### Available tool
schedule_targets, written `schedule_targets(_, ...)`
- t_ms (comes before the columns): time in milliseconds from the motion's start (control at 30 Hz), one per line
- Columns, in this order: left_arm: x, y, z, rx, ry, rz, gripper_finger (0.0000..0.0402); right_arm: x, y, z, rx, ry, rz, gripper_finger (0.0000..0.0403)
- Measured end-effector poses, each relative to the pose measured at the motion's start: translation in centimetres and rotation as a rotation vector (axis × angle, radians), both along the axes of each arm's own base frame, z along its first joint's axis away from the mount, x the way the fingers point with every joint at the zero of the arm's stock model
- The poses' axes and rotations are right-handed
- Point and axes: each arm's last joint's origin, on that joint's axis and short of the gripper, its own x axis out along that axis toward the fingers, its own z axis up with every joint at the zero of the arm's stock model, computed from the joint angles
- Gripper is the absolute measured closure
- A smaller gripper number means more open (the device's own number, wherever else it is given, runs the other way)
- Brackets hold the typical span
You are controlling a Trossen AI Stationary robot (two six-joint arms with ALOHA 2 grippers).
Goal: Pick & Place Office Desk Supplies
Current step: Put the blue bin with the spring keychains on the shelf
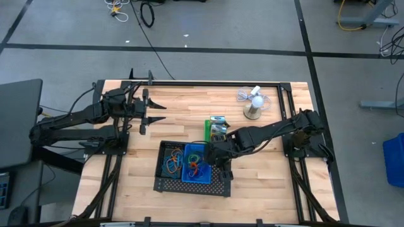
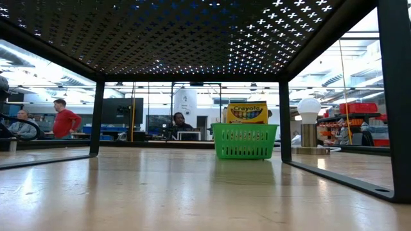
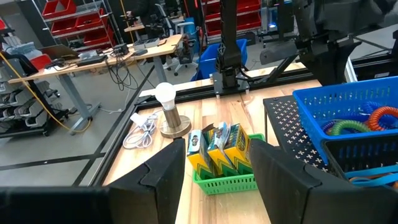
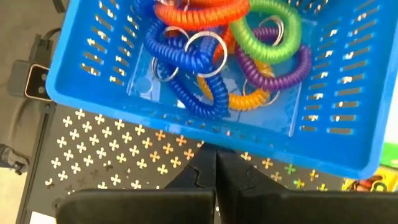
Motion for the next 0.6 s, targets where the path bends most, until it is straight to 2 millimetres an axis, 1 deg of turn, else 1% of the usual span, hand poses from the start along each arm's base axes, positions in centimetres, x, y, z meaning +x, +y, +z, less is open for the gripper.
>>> schedule_targets(367,0.0,0.0,0.0,0.0,0.0,0.0,0.0214,0.36,0.13,0.19,0.001,-0.048,0.039,0.0403)
schedule_targets(600,0.0,0.0,0.0,0.0,0.0,0.0,0.0214,0.38,0.04,0.18,-0.008,-0.049,0.036,0.0403)
